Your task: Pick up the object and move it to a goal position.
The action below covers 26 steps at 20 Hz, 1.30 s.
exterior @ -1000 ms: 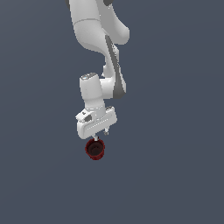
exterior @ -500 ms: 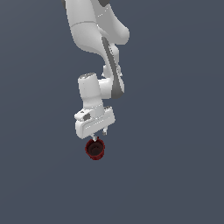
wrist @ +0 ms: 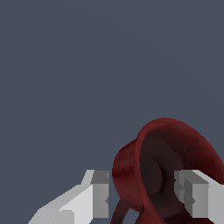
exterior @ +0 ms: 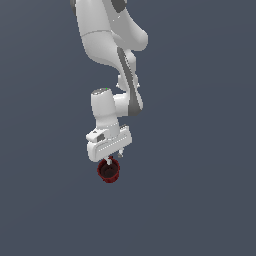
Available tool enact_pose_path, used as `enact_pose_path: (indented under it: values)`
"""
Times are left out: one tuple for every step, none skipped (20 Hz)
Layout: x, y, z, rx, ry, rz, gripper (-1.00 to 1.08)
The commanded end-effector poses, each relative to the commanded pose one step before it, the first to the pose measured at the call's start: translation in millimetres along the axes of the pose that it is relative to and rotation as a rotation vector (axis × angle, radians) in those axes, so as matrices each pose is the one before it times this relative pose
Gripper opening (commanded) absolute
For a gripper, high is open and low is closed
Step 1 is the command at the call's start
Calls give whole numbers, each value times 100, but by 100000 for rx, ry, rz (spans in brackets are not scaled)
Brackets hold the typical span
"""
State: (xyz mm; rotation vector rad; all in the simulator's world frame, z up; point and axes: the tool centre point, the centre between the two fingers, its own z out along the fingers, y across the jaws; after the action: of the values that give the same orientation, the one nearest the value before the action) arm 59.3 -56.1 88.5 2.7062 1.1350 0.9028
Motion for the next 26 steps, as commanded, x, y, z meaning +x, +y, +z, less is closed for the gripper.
enact_pose_path:
  values:
    - [2, -51, 813, -38, 21, -187, 28]
    - [-10, 9, 244, 0, 0, 0, 28]
    - [22, 14, 156, -10, 68, 5, 28]
    - [19, 21, 105, 1, 61, 32, 28]
    - [16, 22, 53, 6, 54, 42, 28]
    - [10, 3, 22, 0, 0, 0, 28]
    - [0, 0, 0, 0, 0, 0, -100]
    - [0, 0, 0, 0, 0, 0, -100]
    - [0, 0, 0, 0, 0, 0, -100]
    - [0, 0, 0, 0, 0, 0, -100]
    - [0, 0, 0, 0, 0, 0, -100]
    - [0, 0, 0, 0, 0, 0, -100]
    - [0, 0, 0, 0, 0, 0, -100]
    - [0, 0, 0, 0, 0, 0, -100]
    - [0, 0, 0, 0, 0, 0, -100]
    - [0, 0, 0, 0, 0, 0, -100]
    - [90, 212, -148, -398, 165, -14, -100]
    - [11, -3, -20, 0, 0, 0, -100]
    - [34, -9, -61, 0, 0, 0, -100]
    - [56, -15, -101, 0, 0, 0, -100]
    - [78, -20, -142, 0, 0, 0, -100]
    - [101, -26, -183, 0, 0, 0, -100]
    - [124, -32, -224, 0, 0, 0, -100]
    - [144, -48, -244, -6, -61, -31, -100]
    - [169, -43, -306, 0, 0, 0, -100]
    - [192, -49, -348, 0, 0, 0, -100]
